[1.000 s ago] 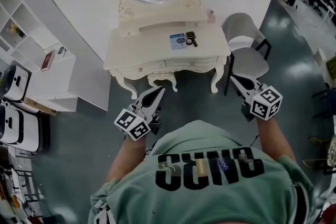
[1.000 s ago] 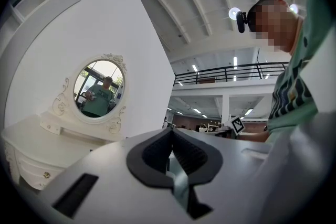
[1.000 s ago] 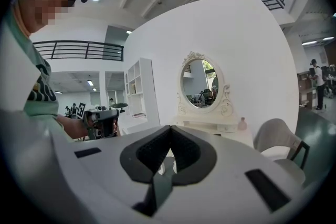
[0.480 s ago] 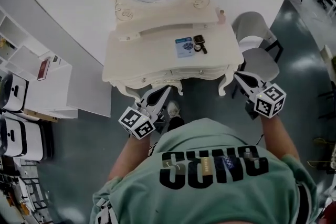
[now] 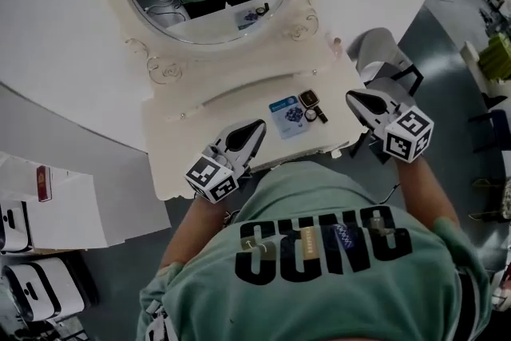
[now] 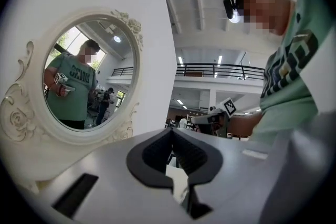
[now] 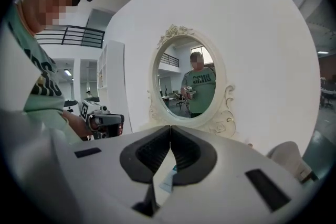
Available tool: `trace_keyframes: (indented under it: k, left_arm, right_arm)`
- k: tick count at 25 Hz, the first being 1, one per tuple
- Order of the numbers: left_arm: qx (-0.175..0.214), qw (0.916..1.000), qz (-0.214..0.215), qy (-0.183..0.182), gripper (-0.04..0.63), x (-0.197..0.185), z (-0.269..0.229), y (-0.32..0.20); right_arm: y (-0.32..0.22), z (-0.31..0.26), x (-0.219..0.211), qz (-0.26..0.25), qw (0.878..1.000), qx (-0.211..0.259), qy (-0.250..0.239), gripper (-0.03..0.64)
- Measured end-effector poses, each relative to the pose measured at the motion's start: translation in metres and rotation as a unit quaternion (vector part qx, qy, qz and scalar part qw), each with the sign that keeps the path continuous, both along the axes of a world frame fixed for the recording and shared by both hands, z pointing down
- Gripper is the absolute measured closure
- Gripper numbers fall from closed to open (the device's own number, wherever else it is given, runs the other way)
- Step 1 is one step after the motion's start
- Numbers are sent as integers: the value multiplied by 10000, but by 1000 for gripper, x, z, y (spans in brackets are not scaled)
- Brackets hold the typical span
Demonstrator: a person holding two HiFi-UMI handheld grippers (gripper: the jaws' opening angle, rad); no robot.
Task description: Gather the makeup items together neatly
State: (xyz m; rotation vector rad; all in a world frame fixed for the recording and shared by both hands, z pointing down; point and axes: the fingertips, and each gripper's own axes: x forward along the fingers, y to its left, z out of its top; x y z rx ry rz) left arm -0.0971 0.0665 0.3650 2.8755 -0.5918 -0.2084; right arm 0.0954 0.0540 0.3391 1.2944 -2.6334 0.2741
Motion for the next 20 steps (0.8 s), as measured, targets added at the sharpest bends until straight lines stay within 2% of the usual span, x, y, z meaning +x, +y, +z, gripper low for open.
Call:
trace_keyframes:
  k: [4,9,12,17,20]
  left_arm:
    - [-193,9998,58,-7,586,-10,11,-52]
    - [-515,9986,22,-73,586,12,30,-75]
    - [-732,9971,-195,-113,586,31,40,-86]
    - [-1137,9903,-789,119,586,69,47,-101]
    - [-1214,9885,-901,81,586,94,51,-98]
  right_arm:
    - [-43,10,-22,-181,9996,-114,209,621]
    - [-75,45,-6,-293,9983,-478,181,620]
    - [-92,57,13,-480,9971,-588,18,620]
    - [-108,87,42,-1024,9914,-820,13,621]
    - [-105,119,45,-1598,9811,-1009,418,617]
